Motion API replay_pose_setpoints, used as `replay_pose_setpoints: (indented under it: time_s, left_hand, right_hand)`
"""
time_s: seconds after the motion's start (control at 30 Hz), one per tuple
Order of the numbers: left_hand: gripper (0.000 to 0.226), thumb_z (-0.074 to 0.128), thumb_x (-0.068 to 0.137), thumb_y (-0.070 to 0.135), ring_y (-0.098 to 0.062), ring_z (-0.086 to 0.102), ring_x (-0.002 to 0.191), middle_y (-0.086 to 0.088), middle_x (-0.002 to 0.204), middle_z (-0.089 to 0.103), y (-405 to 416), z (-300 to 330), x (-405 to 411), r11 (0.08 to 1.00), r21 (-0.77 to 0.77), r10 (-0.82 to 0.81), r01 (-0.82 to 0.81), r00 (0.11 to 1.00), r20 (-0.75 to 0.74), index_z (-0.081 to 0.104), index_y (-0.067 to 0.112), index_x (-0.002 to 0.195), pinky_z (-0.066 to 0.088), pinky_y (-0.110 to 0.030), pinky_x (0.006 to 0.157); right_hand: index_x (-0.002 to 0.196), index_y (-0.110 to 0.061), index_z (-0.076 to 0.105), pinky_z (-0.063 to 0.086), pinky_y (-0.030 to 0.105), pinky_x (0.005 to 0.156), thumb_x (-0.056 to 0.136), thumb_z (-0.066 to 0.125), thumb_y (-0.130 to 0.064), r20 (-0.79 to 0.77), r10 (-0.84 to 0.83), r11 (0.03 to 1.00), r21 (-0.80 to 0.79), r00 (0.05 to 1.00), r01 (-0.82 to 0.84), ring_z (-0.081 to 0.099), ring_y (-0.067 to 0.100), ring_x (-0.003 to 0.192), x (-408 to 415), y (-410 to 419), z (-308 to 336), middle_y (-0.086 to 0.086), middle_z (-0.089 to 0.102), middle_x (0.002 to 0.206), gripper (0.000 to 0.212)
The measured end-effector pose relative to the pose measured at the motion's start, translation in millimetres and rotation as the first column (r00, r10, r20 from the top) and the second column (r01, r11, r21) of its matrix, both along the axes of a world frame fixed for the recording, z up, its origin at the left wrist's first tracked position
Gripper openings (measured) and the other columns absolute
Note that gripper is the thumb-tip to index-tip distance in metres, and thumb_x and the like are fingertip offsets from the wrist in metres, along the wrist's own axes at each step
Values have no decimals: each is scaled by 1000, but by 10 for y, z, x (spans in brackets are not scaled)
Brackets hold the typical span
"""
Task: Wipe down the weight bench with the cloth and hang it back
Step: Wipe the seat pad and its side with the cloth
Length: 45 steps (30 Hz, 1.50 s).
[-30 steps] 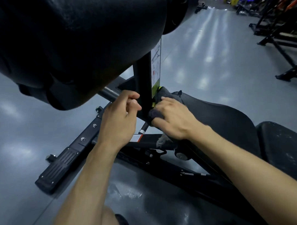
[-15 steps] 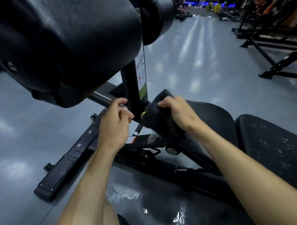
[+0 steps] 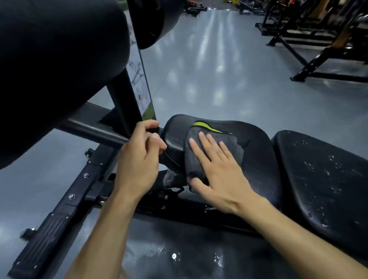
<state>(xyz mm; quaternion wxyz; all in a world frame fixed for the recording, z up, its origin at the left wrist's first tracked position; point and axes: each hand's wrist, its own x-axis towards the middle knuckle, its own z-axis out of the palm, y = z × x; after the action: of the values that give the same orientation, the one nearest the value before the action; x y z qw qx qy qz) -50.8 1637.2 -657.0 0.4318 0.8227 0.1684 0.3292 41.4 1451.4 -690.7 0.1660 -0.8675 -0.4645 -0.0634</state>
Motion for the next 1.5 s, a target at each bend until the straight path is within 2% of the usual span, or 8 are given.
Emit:
replay_pose_setpoints:
  time_s: [0.13,0.23,0.47,0.7,0.9,1.13,1.37,1.5]
  left_hand:
    - [25,40,101,35,3,68,87,21,89,72,30,-4,99,999,38,-9,8,1000,10,52,40,122,51,-25,76]
    - [27,40,100,34,0,69,87,19,88,73,93,23,137,998,17,56,-57,997,59,55,38,122,54,-29,79]
    - [25,43,101,19,-10,69,80,10,79,70,205,30,245,979,-18,201,-202,957,210,60,31,115,58,-45,83]
    - [24,42,101,27,-7,69,78,12,77,70,267,39,20,970,-41,242,-238,951,193,60,37,113,60,-42,78]
    - [25,42,98,27,-6,68,73,13,76,70,315,33,-27,964,-67,264,-256,939,218,60,33,114,59,-40,77]
    - [22,43,101,27,-12,67,70,10,75,69,310,29,-149,972,-53,234,-229,937,260,57,37,115,58,-37,72]
    - [20,44,102,25,-10,64,61,9,71,67,302,69,-267,973,-49,232,-228,927,294,58,34,113,50,-16,62]
    - [23,44,100,23,-8,62,59,10,72,68,209,79,-249,969,-90,246,-230,925,288,59,34,113,48,-13,59]
  right_hand:
    - [160,-29,26,8,41,127,95,43,-54,-134,-153,988,-40,979,149,10,18,157,758,282,256,1,16,170,72]
    - [115,-20,60,33,39,100,101,39,-43,-250,-317,941,39,915,337,53,31,123,1049,743,440,12,61,137,34]
    - [156,-30,39,4,32,127,86,41,-40,-34,310,946,108,950,-305,17,10,155,179,537,162,-7,29,167,71]
    - [120,-22,61,37,38,99,101,40,-40,-278,-256,954,83,926,289,52,31,129,1018,770,425,10,62,137,33]
    - [155,-28,41,2,31,127,87,39,-40,-69,269,961,89,961,-263,14,7,156,50,495,187,-10,26,167,69]
    - [101,-16,63,39,43,105,93,42,-37,-223,32,982,187,974,11,57,30,112,372,987,532,5,67,113,31]
    - [88,-9,74,37,41,104,89,28,-49,172,142,978,-174,975,-112,59,29,94,-21,1285,484,12,71,91,61]
    - [71,-8,65,45,37,83,84,29,-53,-156,220,948,-198,963,-249,60,36,90,-653,806,2,20,69,82,59]
